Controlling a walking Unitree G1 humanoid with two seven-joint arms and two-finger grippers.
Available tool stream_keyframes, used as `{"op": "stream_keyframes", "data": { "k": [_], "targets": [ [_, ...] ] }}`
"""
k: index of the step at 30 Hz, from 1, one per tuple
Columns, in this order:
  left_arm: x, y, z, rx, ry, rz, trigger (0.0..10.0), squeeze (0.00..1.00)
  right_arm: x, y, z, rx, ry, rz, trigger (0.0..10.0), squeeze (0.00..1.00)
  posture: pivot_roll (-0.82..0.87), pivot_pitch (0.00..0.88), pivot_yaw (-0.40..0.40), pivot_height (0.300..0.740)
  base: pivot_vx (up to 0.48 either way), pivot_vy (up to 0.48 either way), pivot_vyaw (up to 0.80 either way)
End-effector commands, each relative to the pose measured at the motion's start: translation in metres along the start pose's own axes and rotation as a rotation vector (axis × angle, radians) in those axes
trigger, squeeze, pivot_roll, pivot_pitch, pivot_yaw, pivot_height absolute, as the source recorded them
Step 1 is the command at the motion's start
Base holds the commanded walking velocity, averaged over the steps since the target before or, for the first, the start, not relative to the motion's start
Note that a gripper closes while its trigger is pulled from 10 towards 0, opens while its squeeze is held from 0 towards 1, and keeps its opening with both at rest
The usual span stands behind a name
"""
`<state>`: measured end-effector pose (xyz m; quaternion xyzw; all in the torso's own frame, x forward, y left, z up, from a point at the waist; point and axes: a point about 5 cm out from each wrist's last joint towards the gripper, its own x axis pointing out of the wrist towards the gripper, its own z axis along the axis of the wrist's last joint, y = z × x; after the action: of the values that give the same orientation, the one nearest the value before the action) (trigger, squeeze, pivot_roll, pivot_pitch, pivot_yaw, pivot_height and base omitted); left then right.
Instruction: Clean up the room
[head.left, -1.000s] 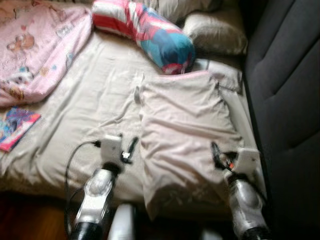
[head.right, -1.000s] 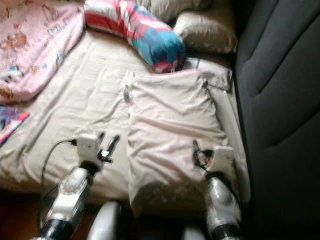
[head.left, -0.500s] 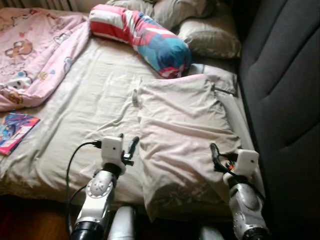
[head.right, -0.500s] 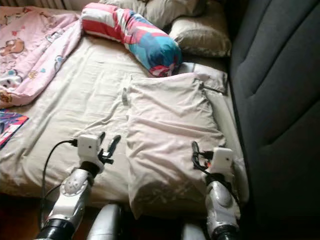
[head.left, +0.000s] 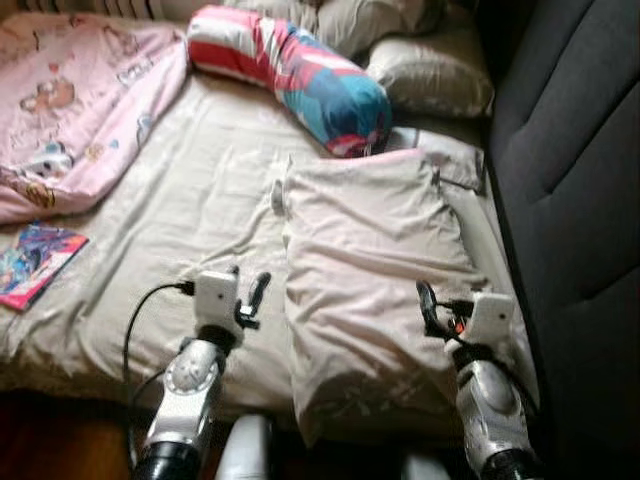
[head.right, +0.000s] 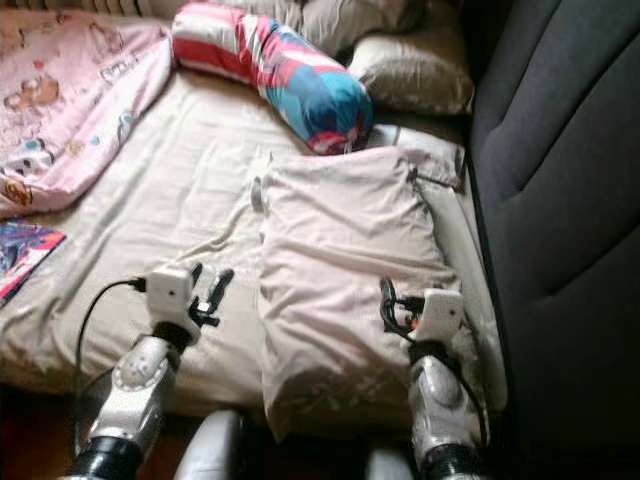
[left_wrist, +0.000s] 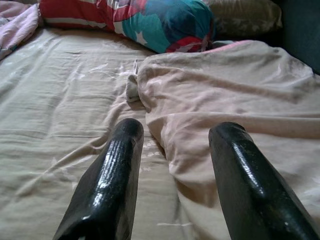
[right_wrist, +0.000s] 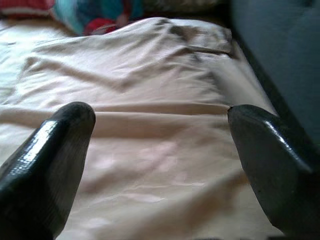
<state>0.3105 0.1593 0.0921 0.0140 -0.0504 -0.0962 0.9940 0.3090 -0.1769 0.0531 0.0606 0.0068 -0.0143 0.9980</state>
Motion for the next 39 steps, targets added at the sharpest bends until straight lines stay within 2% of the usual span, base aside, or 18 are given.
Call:
{"op": "stream_keyframes", "data": {
  "k": [1, 28, 32, 37, 39],
  "targets": [
    [0.000, -0.009, -0.003, -0.014, 0.010, -0.031, 10.0, 0.00, -0.008, -0.013, -0.010, -0.005, 0.045, -0.046, 10.0, 0.00, 0.08, 0.220, -0.034, 0.641, 0.326, 0.000, 0.00],
    [0.002, -0.009, 0.003, 0.000, -0.011, -0.060, 10.0, 0.00, -0.005, -0.014, -0.004, 0.005, 0.014, -0.069, 10.0, 0.00, 0.09, 0.234, -0.031, 0.641, 0.379, 0.000, 0.00],
    [0.007, -0.008, 0.007, -0.045, -0.017, -0.065, 10.0, 0.00, -0.002, -0.015, 0.000, 0.002, 0.003, -0.068, 10.0, 0.00, 0.09, 0.237, -0.031, 0.641, 0.000, 0.000, 0.00],
    [0.025, -0.005, 0.018, -0.135, -0.009, -0.091, 10.0, 0.00, 0.011, -0.023, 0.015, -0.037, -0.008, -0.087, 10.0, 0.00, 0.09, 0.251, -0.030, 0.641, 0.000, 0.000, 0.00],
    [0.035, -0.002, 0.020, -0.167, 0.022, -0.082, 10.0, 0.00, 0.019, -0.030, 0.020, -0.076, 0.028, -0.114, 10.0, 0.00, 0.08, 0.258, -0.030, 0.641, 0.000, 0.000, 0.00]
  ]
}}
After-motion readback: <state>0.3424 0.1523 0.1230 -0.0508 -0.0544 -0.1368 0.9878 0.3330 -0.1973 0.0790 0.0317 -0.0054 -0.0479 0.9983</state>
